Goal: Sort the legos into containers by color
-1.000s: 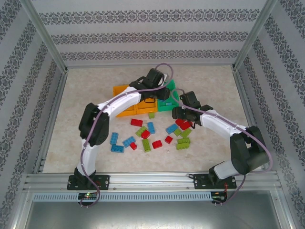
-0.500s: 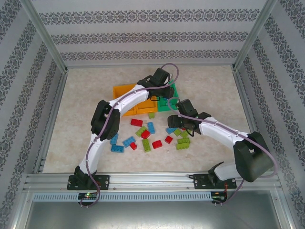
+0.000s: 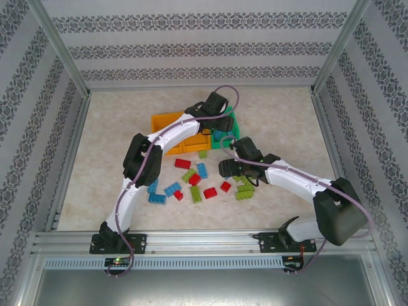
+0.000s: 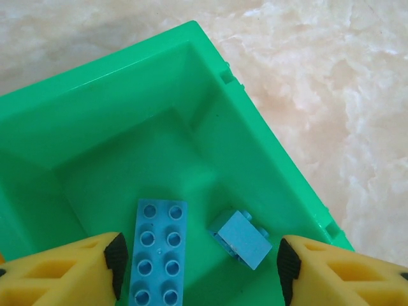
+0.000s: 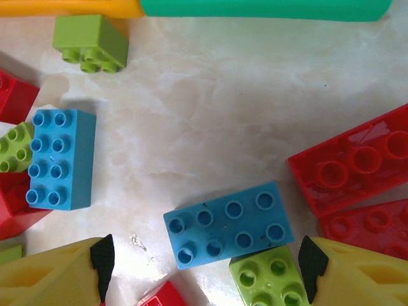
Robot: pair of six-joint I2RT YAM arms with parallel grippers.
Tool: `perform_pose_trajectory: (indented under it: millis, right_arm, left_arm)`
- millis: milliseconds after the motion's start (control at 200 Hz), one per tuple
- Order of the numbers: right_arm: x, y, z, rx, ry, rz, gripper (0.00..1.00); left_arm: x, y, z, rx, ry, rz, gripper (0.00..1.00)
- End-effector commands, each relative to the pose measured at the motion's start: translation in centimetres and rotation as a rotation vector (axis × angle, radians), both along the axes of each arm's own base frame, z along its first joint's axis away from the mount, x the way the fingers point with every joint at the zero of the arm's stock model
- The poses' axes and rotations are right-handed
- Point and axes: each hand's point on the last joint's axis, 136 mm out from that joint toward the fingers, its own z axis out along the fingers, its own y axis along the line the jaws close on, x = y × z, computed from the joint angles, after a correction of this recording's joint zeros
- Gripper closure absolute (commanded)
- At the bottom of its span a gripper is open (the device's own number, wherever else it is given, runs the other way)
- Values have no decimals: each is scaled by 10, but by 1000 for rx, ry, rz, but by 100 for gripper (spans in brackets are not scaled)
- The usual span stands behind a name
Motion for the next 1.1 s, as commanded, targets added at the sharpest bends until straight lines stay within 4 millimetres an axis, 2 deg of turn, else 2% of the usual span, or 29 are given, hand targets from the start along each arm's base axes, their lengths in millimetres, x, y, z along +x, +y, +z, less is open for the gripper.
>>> perform_pose_trajectory:
  millis: [0,70,190,355,465,600,834,969,1094]
  right_arm:
    - [-3,6,-6,-36,10,67,18]
    - [-3,3,-10,-56,22,59,16]
    - [-4,6,-15,-53,44,63,16]
    - [-3,10,-23,-54,74,72,16]
    - [0,16,-25,-51,84,80,17]
    - [2,25,-26,-32,99,93,18]
    - [2,43,-22,-2,101,127,20]
    - [-1,37,-26,-54,108,153,19]
    - [-6,23,-32,-123,168,107,20]
  left_arm:
    - [-4,7,18,-38,-8,28,23]
    - [-11,11,24,-100,10,38,16]
    - [-22,23,35,-173,9,63,11]
    - [-37,42,48,-157,-15,79,3]
    - [-44,52,51,-143,-14,86,2]
    - [-51,63,47,-147,0,100,0]
    - [-56,101,41,-192,9,185,0]
    - [-65,117,37,-165,17,198,0]
    - [-76,124,30,-147,31,201,0]
